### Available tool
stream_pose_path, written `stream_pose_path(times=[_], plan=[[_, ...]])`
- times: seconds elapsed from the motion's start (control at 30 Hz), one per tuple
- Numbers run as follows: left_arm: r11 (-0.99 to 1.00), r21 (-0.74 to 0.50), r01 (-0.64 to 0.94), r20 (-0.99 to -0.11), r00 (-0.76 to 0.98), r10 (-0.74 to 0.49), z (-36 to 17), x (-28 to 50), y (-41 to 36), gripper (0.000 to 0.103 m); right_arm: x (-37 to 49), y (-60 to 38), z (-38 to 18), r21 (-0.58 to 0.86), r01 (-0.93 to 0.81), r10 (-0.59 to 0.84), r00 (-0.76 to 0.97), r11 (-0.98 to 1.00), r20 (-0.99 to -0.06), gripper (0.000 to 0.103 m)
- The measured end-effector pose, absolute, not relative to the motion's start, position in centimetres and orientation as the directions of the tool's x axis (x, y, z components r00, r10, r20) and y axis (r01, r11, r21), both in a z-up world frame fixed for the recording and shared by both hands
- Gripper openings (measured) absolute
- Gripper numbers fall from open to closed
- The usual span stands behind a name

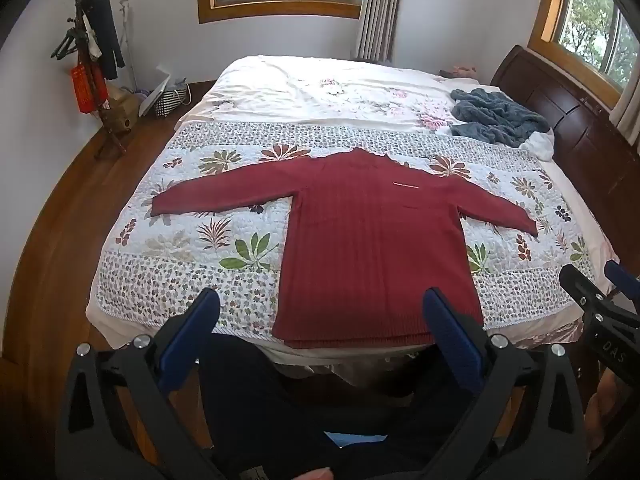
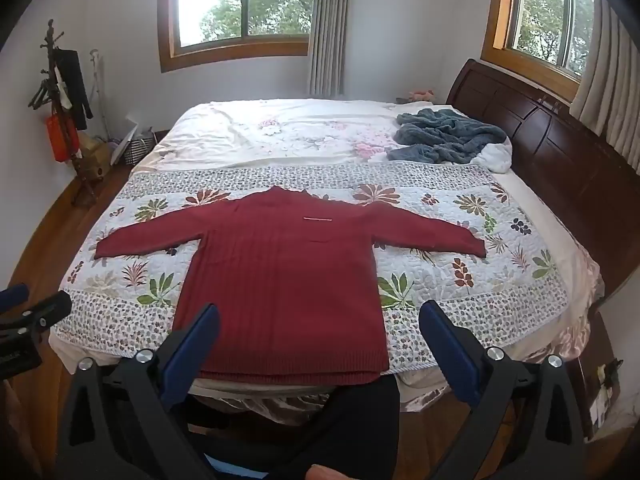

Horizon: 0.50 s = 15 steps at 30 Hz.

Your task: Fold small clothes

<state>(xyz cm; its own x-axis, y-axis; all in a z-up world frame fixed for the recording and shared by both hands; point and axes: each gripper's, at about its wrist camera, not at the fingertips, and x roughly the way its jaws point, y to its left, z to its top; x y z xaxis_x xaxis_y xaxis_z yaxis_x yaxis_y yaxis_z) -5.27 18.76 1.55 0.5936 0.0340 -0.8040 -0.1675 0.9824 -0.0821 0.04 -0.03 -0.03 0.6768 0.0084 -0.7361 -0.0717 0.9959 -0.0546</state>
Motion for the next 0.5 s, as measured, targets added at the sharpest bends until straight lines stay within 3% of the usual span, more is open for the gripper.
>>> stream_pose_path(times=[0.5], plan=[[0.983, -0.079, -0.168, -0.801, 0.597, 0.038, 1.63, -5.17, 18.63, 0.100, 0.18, 0.33, -0.38, -0.057, -0.071, 0.006, 0.680, 0.996, -0.734, 0.099]])
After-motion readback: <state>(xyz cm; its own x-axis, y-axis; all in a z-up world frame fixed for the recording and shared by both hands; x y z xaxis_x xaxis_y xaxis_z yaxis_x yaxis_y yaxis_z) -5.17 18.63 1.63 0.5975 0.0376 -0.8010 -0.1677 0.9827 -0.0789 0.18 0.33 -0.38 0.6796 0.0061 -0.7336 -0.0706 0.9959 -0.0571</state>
